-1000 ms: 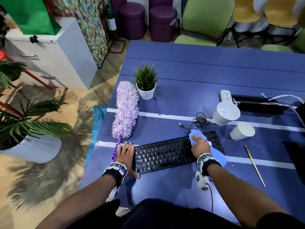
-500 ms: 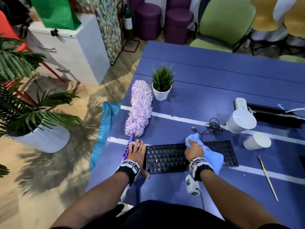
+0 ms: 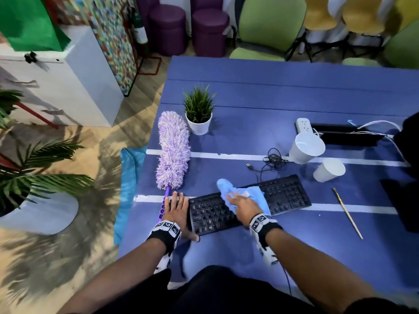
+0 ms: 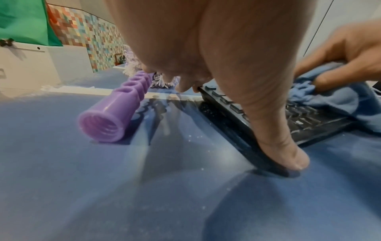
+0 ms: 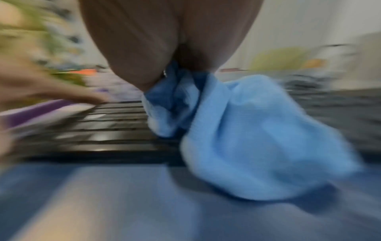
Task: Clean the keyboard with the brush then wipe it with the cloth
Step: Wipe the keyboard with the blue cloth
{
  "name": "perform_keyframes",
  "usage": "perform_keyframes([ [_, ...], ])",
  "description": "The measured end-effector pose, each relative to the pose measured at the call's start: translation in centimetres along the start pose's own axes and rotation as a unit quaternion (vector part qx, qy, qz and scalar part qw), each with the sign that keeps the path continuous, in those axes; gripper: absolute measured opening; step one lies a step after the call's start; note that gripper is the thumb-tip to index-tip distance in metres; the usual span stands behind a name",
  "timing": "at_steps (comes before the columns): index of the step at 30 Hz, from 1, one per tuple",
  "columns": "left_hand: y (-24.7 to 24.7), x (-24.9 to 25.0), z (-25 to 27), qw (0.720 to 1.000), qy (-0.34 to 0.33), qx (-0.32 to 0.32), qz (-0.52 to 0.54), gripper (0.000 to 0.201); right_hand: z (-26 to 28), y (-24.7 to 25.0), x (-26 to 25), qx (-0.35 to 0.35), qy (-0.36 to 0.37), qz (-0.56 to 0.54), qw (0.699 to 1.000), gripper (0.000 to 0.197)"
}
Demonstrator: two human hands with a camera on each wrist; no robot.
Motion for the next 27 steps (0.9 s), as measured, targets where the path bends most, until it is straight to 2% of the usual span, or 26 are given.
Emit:
perform_keyframes([
  [5, 0.5, 0.4, 0.2, 1.0, 0.012, -0.014, -0.018, 0.153, 1.8, 3.5, 13.0, 0.064, -0.178, -0.017, 0.982, 0.051],
  [8, 0.5, 0.8, 0.3, 0.999, 0.03, -0.035, -0.016, 0.152, 2.9, 4.6, 15.1, 0.052, -0.231, -0.043, 0.971, 0.047],
  [10, 0.1, 1.5, -0.1, 0.998, 0.048, -0.019, -0.024, 0.137, 3.2, 4.9, 14.9, 0.069, -0.232, -0.067, 0.968, 0.051],
  [12, -0.1, 2.5, -0.6, 0.996, 0.071, 0.053, -0.011, 0.107, 3.0, 5.1, 15.3, 0.134, -0.221, -0.069, 0.964, 0.056],
  [13, 0.1, 2.9, -0.7, 0.994, 0.07, 0.086, -0.002, 0.105, 3.0, 5.0, 15.7, 0.149, -0.224, -0.055, 0.962, 0.058],
  [14, 0.5, 3.7, -1.0, 0.994, 0.058, 0.087, 0.011, 0.115, 3.1, 4.9, 15.9, 0.142, -0.231, -0.045, 0.962, 0.058],
  [16, 1.6, 6.1, -1.2, 0.998, 0.009, 0.036, 0.06, 0.138, 3.4, 4.2, 16.4, 0.109, -0.227, -0.053, 0.966, 0.05],
  [17, 2.4, 7.8, -1.5, 0.997, -0.008, 0.025, 0.078, 0.141, 3.6, 4.0, 16.7, 0.088, -0.214, -0.042, 0.972, 0.043],
  [19, 3.6, 10.7, -2.2, 0.995, -0.033, 0.018, 0.096, 0.139, 4.0, 5.0, 16.6, 0.045, -0.19, -0.043, 0.98, 0.028],
  [20, 3.6, 12.3, -2.8, 0.994, -0.04, 0.009, 0.104, 0.137, 3.7, 6.2, 17.3, 0.057, -0.203, -0.051, 0.976, 0.028],
  [23, 3.4, 15.5, -3.9, 0.994, -0.039, -0.024, 0.1, 0.132, 2.3, 8.8, 19.4, 0.107, -0.217, -0.074, 0.967, 0.043],
  [25, 3.3, 16.5, -4.5, 0.995, -0.025, -0.035, 0.086, 0.125, 2.2, 8.7, 19.3, 0.078, -0.202, -0.049, 0.975, 0.049],
  [27, 2.9, 16.7, -4.9, 0.995, -0.019, -0.031, 0.09, 0.12, 2.3, 8.2, 18.9, 0.035, -0.176, 0.017, 0.984, 0.044],
])
Point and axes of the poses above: each hand's wrist, its own z-axis away from the middle knuckle, its own y-axis out of the back of the hand, x = y × z, the point moved 2 cm from there along -z, towards the middle knuckle, and after that the axes turned 6 degrees about -y, right-handed, at the moved point
